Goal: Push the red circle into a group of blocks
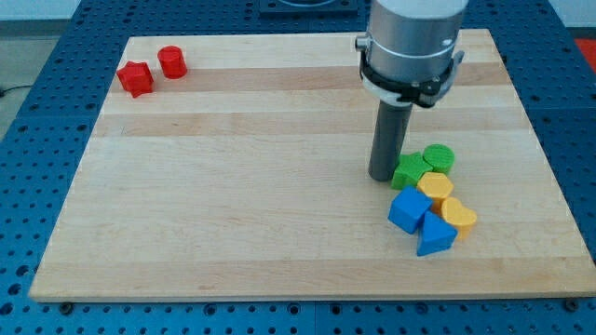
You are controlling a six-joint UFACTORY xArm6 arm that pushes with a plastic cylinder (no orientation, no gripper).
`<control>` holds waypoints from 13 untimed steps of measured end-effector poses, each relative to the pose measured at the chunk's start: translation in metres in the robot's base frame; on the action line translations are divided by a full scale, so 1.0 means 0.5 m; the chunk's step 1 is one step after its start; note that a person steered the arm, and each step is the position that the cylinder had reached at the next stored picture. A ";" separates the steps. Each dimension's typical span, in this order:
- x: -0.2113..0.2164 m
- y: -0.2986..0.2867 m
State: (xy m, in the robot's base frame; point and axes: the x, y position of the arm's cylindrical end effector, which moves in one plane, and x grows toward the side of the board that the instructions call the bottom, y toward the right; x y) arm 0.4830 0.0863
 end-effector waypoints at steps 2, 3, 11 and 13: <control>-0.040 -0.180; -0.044 -0.471; -0.465 -0.597; -0.465 -0.428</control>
State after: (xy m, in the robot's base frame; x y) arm 0.2503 -0.1279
